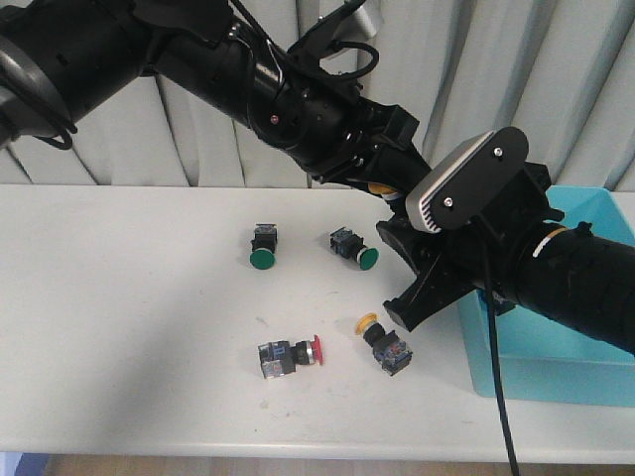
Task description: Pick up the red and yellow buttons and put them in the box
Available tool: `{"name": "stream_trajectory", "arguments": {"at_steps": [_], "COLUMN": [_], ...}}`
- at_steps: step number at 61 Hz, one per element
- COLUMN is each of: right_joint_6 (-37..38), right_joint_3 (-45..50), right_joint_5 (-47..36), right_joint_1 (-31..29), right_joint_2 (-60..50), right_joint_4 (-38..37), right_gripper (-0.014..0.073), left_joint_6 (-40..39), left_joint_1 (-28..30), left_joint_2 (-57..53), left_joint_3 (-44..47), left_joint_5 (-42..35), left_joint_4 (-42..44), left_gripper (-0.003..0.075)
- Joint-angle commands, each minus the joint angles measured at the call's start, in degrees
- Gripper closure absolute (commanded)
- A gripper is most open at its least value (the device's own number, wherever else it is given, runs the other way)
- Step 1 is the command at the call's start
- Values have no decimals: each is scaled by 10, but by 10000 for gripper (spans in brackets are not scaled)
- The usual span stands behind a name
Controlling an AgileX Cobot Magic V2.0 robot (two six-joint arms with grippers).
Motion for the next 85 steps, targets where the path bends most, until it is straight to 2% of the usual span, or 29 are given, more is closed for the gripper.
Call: {"name": "stream_trajectory", "arguments": {"at_steps": [1,4,15,24,34,39,45,61,68,75,81,85], "right_joint_6": [6,6,5,5,4,4,4,4,3,0,6,15], "right_joint_3": [-16,-16,-16,-16,-16,-16,-16,-16,-16,-16,-16,-16], "right_joint_5": [-44,-46,-45,-41,-34,-34,-32,-22,-23,-23,-23,-23], "right_joint_1": [-3,-3,-3,-3,-3,-3,-3,-4,-4,-20,-66,-108], "right_joint_2": [-12,-12,-12,-12,-12,-12,-12,-9,-5,-3,-3,-3], "right_joint_4": [15,21,29,29,28,28,28,28,27,27,39,64], "right_gripper": [580,608,599,596,593,591,589,583,582,580,577,576], "left_joint_6": [-2,-2,5,5,5,5,5,24,34,5,-58,-93], "left_joint_1": [-6,-6,-6,-6,-6,-6,-6,-2,3,7,7,7], "left_joint_2": [-37,-37,-37,-37,-37,-37,-37,-37,-37,-49,-71,-82], "left_joint_3": [-15,-15,-15,-15,-15,-15,-15,-63,-116,-150,-148,-148], "left_joint_5": [3,-1,-23,-34,-59,-69,-76,-92,-91,-90,-91,-79], "left_joint_4": [-42,-42,-15,29,33,33,33,40,107,235,382,474], "left_gripper": [713,704,623,487,308,246,211,219,253,345,470,586]}}
